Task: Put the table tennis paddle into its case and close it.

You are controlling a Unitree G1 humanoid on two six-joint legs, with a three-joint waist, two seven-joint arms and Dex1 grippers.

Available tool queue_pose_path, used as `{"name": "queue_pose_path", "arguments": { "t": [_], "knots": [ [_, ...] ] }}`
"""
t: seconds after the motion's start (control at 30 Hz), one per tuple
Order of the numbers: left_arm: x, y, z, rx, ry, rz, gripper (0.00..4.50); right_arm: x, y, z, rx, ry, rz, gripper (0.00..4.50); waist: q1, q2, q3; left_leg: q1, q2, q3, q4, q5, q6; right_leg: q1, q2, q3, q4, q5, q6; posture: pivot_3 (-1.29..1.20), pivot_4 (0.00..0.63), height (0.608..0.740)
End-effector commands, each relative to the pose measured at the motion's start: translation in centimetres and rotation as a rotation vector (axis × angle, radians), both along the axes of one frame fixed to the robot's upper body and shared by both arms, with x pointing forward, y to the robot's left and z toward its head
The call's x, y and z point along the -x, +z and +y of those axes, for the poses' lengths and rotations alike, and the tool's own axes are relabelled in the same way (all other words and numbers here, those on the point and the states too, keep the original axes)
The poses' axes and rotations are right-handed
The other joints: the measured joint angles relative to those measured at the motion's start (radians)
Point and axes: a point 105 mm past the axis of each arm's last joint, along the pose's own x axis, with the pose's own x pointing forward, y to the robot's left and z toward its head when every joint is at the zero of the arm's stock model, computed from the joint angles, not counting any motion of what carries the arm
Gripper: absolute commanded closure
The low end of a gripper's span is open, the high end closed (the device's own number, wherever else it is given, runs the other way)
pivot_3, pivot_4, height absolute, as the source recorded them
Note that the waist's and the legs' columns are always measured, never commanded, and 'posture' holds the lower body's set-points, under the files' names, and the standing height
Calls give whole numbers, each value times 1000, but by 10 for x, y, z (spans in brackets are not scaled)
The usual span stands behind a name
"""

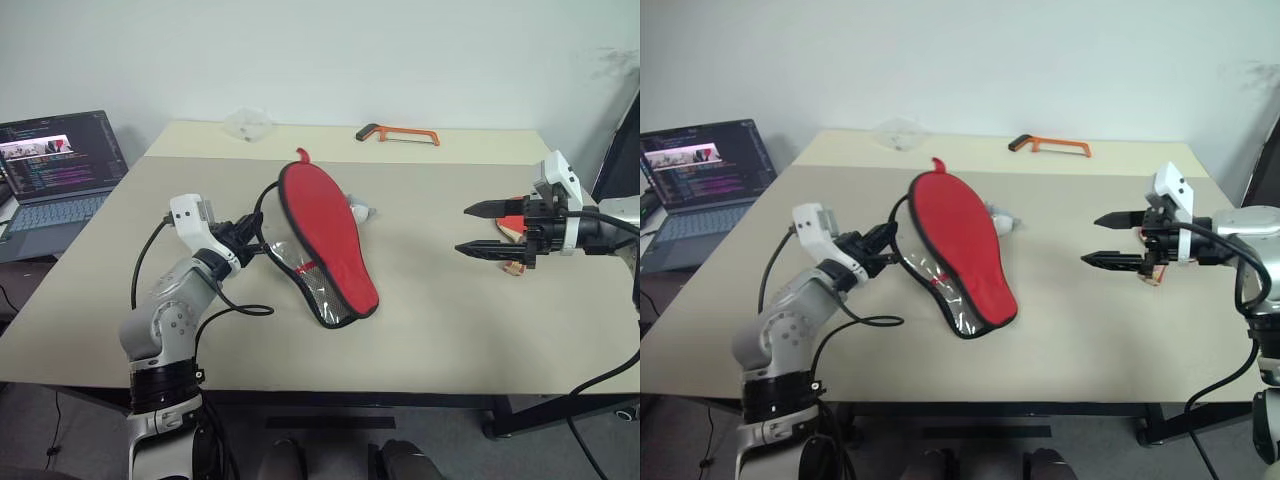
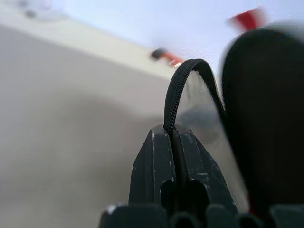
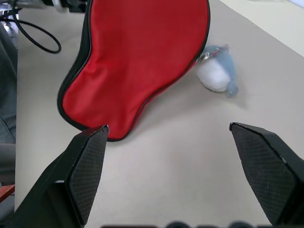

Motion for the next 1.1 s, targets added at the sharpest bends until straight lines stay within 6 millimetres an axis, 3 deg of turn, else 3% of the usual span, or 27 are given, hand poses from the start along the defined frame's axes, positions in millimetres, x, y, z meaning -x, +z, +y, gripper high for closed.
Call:
{"name": "queue_pose_path", "arguments": {
  "t": [0.03,0.13,0.3,0.43,0.57,0.77,0.87,1.1],
  "knots": [
    [10,20,3,11,-20,-90,4471,5,15,-2,1,6,-53,0,-1,0,0,0,0,0,0,0,0,0,0,0,0,0,0,0,150,740],
    [9,18,6,-6,-5,-74,4471,5,15,-2,1,7,-52,0,-1,0,0,0,0,0,0,0,0,0,0,0,0,0,0,0,150,740],
    [-7,-3,9,-163,101,61,4471,4,15,0,-1,12,-53,0,-1,0,0,0,0,-1,0,0,0,0,0,0,0,-1,1,0,150,740],
    [-15,36,-24,-104,23,-32,4471,4,15,2,-2,17,-52,0,3,-3,2,0,0,-1,1,0,0,1,0,-1,0,0,2,0,150,740],
    [-29,64,-58,-238,-61,-44,4471,3,16,3,-1,22,-53,0,11,-3,2,-3,-1,-3,4,0,0,0,1,-2,-1,0,2,0,150,740],
    [-53,109,-83,-494,-53,-63,4471,3,17,5,0,29,-52,0,8,-3,2,-4,0,-2,3,0,0,-1,1,-1,-1,-1,5,0,150,740],
    [-62,119,-103,-509,-58,-37,4471,3,17,6,-1,32,-53,0,5,-3,2,-6,0,-3,3,0,0,-4,2,-1,-1,-2,5,0,150,740],
    [-67,117,-163,-360,-106,43,4471,5,18,5,0,30,-59,0,15,-3,2,-11,-1,-4,4,0,0,-6,1,-2,-1,-1,5,0,150,740]
  ]
}}
